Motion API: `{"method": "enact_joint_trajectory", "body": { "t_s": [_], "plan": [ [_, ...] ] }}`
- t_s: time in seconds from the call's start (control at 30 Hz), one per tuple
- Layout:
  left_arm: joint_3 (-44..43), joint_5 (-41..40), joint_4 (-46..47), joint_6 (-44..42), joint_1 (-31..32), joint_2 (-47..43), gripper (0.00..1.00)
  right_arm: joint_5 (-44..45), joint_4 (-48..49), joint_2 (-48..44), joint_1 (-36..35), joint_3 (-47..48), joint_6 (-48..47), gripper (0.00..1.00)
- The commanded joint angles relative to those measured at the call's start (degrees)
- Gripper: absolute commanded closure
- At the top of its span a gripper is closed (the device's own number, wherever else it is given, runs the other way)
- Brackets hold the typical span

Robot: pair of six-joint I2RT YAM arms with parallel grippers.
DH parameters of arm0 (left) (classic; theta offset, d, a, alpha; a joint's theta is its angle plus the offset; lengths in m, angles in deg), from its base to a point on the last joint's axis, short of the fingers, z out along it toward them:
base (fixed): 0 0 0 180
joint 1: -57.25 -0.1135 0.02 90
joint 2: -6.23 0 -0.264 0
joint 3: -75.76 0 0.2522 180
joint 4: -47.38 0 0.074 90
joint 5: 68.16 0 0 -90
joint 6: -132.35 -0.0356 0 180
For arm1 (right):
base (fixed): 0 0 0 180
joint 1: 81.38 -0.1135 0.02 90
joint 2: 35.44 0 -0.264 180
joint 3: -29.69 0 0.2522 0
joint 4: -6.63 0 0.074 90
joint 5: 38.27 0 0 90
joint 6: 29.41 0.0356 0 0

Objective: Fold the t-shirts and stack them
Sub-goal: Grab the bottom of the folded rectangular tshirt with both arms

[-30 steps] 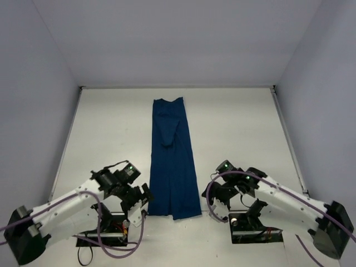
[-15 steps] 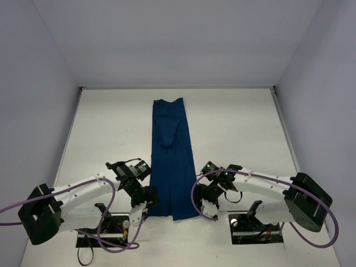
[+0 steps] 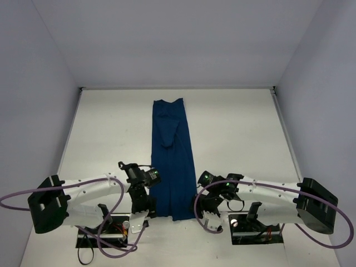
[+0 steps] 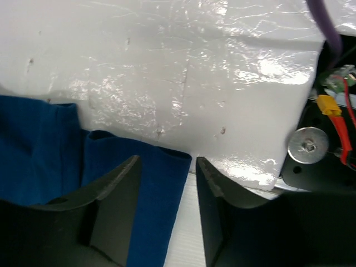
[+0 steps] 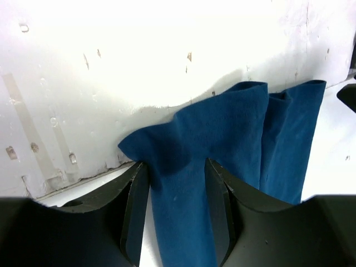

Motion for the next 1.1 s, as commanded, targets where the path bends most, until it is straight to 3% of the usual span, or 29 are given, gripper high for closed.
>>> {"method": "enact_joint_trajectory", "body": {
  "t_s": [0.0,0.17,0.47,0.77,1.07],
  "plan": [
    [-5.82,-0.73,-7.00,1.28,1.84,5.60,0.62,-0.45,-0.86,0.77,-0.87,0.03,-4.48,0.59],
    [-7.86,-3.74,-8.71,0.78,2.19,12.42,0.66,0.70,-0.89,5.09,-0.79,2.07,-3.32,0.58],
    [-7.54,-5.64,-8.95,-2.66,2.20,13.92,0.65,2.50,-1.89,5.71,-1.11,0.64,-5.53,0.50],
    [-11.03,-7.56,-8.84,0.21,2.99,19.09,0.65,5.55,-2.02,5.96,-1.23,-1.63,-4.62,0.54],
    [-13.39,-6.74,-8.68,-0.44,0.50,22.31,0.51,8.73,-2.62,7.16,-1.23,-1.10,-2.68,0.47]
  ]
}}
